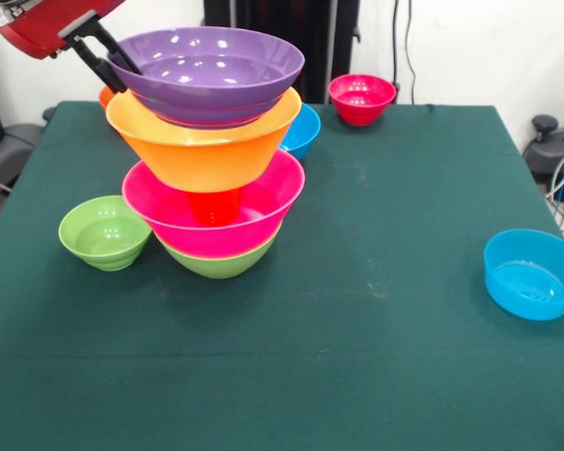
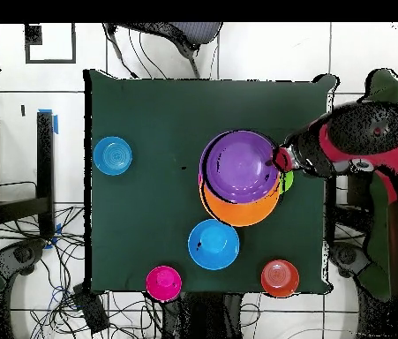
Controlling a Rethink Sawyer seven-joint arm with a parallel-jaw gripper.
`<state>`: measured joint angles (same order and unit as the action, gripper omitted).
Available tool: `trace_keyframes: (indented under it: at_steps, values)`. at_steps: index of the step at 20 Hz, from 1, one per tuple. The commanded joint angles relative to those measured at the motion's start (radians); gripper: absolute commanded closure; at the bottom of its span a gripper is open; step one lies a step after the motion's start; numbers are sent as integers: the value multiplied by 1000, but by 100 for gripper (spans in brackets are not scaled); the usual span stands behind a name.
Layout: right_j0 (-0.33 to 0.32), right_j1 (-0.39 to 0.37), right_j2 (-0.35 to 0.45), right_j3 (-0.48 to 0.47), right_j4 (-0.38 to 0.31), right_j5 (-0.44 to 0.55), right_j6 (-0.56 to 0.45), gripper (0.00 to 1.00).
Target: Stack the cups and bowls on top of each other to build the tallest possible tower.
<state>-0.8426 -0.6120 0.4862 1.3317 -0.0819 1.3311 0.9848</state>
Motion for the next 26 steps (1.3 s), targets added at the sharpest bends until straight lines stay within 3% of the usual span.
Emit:
trace_keyframes:
  at_steps: [1, 13, 26]
  values:
    - [4, 50, -23, 65, -45, -38, 47, 100]
    - [-3, 77, -18, 55, -64, -58, 40, 100]
    - [-6, 55, -14, 89, -48, -61, 59, 100]
